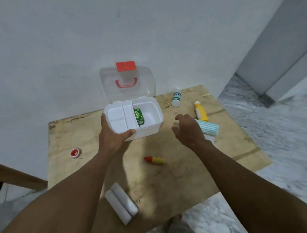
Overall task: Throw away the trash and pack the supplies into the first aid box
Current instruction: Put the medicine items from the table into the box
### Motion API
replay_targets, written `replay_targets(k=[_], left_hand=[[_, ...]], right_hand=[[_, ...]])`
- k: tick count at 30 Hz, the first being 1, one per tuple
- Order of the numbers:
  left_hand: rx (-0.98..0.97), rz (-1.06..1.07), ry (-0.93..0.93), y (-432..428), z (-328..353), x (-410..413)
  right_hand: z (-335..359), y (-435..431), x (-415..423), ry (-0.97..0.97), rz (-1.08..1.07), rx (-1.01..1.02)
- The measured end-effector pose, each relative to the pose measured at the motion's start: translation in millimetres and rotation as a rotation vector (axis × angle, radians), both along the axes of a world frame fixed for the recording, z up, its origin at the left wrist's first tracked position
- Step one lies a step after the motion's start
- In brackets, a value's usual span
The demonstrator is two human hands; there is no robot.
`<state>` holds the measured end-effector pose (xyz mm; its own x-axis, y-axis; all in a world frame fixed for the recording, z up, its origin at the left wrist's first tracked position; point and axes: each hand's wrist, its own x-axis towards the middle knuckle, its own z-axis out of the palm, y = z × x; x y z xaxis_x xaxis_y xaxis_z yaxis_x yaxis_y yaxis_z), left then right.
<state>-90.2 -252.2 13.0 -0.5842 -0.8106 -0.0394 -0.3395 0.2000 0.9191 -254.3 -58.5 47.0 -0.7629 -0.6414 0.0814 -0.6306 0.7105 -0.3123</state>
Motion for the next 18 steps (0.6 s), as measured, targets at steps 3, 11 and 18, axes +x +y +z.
replay_targets(k=[3,11,18], left_hand=[[-0.008,0.014,-0.011,0,-3,-1],[0.007,0.034,-0.062,-2,-8,-3],[0.033,0.03,-0.108,-3,-5,-4]], right_hand=[[1,25,-17,0.014,-0.053,0.09],[-6,69,-71,0.029,-0.158,0.279],[-19,82,-103,-0.015,-0.079,0.4]])
